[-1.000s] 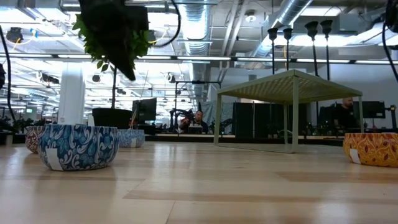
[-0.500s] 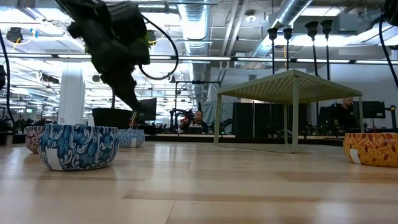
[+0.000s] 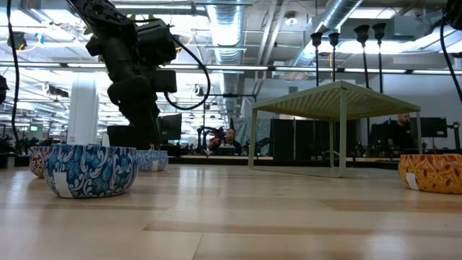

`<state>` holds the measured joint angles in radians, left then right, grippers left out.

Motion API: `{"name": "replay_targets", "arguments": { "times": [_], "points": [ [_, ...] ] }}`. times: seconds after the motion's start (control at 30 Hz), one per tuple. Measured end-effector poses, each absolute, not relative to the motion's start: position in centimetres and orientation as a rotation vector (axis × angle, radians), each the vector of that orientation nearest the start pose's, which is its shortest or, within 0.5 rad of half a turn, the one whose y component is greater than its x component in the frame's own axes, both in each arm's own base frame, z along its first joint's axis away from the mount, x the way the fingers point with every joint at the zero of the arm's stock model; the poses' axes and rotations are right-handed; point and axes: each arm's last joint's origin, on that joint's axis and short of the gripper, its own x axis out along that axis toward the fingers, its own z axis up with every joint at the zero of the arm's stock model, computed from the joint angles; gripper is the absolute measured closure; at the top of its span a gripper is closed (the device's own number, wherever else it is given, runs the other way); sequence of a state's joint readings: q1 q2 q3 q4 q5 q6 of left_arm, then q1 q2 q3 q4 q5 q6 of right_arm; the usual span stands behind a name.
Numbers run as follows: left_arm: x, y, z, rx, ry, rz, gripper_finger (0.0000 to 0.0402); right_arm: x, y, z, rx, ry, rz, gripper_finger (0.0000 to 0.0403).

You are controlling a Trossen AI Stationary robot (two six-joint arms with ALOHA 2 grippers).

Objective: Pick & Place candle stick holders
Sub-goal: Put the light blue scented candle on the shelf

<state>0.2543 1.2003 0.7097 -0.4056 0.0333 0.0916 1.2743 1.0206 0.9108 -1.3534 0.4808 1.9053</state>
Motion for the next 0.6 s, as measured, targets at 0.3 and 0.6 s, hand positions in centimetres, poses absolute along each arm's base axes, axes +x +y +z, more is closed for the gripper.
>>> {"name": "replay_targets", "arguments": {
  "times": [0.3, 0.6],
  "points": [
    [22.0, 6.28, 21.14, -0.096, 0.892, 0.158, 0.0103, 5.54, 13.14, 26.91, 0.552, 0.978, -0.385, 0.0223],
    [22.1, 6.32, 21.03, -0.097, 0.899, 0.168, 0.0062, 5.54, 13.09, 26.91, 0.547, 0.975, -0.387, 0.0223]
  ]
}}
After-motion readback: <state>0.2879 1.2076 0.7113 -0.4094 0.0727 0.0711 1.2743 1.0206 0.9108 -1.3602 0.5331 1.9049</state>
